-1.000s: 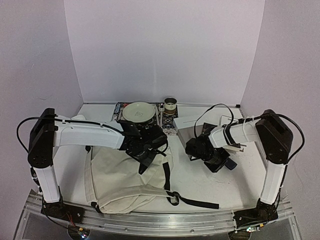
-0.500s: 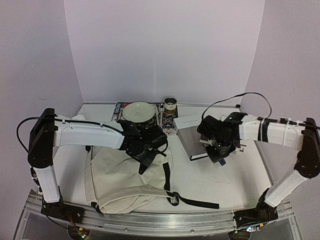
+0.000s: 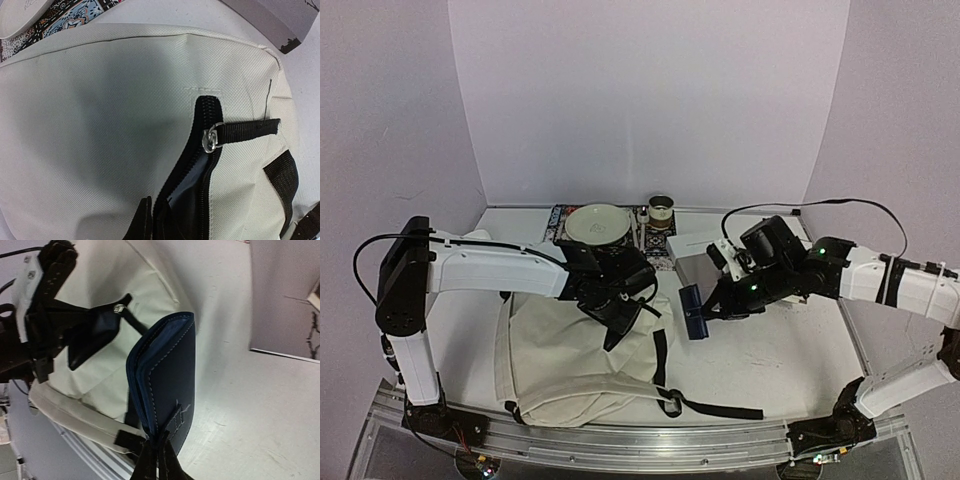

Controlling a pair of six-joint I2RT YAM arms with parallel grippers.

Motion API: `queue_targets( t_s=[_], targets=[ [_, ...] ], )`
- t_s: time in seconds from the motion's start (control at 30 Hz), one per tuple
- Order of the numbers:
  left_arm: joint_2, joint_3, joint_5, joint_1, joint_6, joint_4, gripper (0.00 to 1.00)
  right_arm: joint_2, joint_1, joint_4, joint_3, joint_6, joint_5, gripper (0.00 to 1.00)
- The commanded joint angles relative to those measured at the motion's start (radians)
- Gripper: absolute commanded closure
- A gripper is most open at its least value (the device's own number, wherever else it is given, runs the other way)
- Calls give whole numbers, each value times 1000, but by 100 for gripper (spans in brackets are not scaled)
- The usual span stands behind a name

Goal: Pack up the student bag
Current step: Pick up the card case from the center of the board, then place the card case in the pocket on the back of the bag.

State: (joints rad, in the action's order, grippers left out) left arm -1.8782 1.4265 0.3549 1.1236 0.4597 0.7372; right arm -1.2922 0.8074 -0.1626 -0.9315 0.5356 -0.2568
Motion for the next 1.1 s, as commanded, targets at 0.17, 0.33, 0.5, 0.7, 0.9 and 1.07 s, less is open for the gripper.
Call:
queue_targets(
  t_s=[0.17, 0.33, 0.5, 0.7, 0.9, 1.07],
  targets=[
    [62, 63, -44, -2, -13, -71, 100, -36, 0, 523, 141, 285, -315, 100],
    [68, 76, -44, -2, -9, -79, 100, -122, 1, 803, 215, 447, -392, 100],
    [86, 80, -34, -3, -4, -87, 100, -226, 1, 1000, 255, 553, -428, 100],
    [139, 46, -15, -2, 8, -125, 100, -326, 0, 1054, 272, 593, -416, 100],
    [180, 6, -24, -2, 10, -175, 100, -378, -12, 1084, 300, 632, -388, 100],
    [174, -22, -68, -3, 8, -194, 100, -416, -27, 1083, 299, 627, -362, 95]
  ],
)
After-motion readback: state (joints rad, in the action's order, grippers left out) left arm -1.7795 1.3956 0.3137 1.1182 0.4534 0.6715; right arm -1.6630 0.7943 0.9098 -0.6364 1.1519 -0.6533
